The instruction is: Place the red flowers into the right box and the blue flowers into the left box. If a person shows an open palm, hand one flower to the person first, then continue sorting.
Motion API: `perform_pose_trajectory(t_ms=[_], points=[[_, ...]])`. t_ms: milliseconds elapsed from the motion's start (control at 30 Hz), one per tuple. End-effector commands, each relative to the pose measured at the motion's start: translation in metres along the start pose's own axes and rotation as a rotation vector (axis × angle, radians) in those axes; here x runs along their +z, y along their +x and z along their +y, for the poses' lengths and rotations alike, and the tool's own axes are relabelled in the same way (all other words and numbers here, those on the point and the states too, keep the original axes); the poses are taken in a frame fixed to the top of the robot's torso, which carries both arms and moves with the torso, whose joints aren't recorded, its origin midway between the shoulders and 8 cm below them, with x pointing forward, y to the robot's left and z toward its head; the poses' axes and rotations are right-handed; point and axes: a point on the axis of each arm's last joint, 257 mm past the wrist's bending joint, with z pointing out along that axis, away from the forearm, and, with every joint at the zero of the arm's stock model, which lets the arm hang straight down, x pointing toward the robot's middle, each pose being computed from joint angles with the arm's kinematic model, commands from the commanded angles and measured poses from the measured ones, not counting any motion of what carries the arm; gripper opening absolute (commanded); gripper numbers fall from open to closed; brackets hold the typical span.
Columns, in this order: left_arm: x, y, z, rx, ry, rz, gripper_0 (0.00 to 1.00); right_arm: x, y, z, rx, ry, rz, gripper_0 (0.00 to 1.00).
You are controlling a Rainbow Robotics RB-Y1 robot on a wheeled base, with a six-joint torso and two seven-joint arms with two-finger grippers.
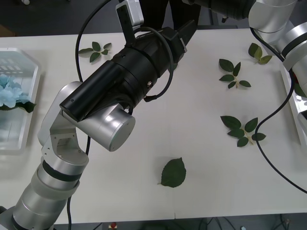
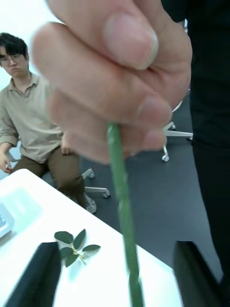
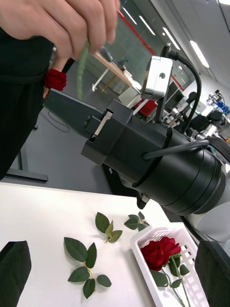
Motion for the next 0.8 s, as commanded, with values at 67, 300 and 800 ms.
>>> perform_pose_trajectory(t_ms=[67,300,800], points=[[0.001,-0.016,-0.032,-0.058,0.067,-0.037,1.0,0.012,-0.038,0.028,-0.043,-0.07,-0.04,1.0],[0.001,-0.016,-0.032,-0.058,0.067,-0.037,1.0,-0.017,-0.019,0.024,-0.076,-0.147,0.053,1.0],[0.001,-0.016,-0.032,-0.058,0.067,-0.037,1.0,-0.155,0.074,0.02,-0.03,-0.376,0.433,1.0]])
